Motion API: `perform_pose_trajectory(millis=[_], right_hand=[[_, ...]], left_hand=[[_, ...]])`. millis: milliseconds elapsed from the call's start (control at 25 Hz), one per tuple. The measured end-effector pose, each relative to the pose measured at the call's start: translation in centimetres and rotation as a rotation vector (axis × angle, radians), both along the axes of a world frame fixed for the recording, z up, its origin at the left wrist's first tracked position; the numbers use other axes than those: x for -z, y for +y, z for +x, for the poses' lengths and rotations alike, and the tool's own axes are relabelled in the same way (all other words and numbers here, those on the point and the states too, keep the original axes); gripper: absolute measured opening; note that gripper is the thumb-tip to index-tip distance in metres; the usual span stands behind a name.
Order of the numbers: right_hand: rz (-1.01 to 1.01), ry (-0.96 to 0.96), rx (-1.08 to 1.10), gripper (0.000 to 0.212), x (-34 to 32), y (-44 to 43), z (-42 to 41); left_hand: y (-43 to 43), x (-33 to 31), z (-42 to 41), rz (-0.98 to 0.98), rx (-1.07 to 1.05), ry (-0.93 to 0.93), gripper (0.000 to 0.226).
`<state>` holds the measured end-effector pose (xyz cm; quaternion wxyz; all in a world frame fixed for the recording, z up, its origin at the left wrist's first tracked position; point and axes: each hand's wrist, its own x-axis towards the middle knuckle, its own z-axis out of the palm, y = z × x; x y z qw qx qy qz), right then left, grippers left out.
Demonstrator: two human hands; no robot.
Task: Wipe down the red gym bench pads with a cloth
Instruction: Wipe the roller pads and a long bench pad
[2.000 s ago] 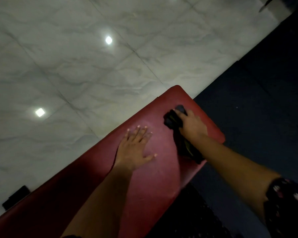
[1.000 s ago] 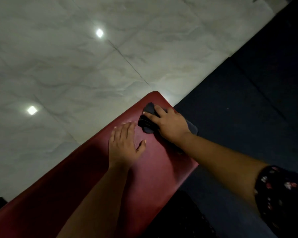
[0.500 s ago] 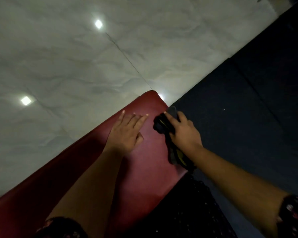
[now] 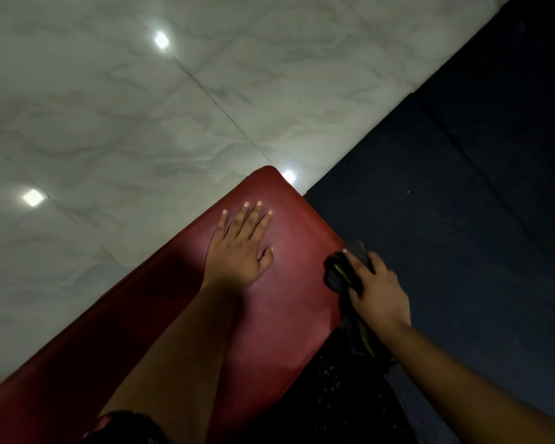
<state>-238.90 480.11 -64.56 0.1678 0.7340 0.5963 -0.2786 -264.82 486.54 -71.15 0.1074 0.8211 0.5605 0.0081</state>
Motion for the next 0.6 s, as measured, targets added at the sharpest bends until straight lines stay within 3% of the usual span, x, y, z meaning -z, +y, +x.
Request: perform_pose_trajectory(millis=[200, 440, 600], right_hand=[[0.013, 0.024, -0.256, 0.065, 0.9, 9.1, -2.4], [0.165, 0.045, -0.511, 0.056, 2.2, 18.7, -8.7], [0.143, 0.11, -0.502, 0.057, 2.9, 21.3, -11.2]], left_hand=[[0.0, 0.0, 0.1, 0.031, -0.025, -0.04, 0.065], [0.2, 0.1, 0.1, 0.121, -0.023, -0.058, 0.062], [0.2, -0.4, 0.1, 0.1, -0.023, -0.068, 0.06]])
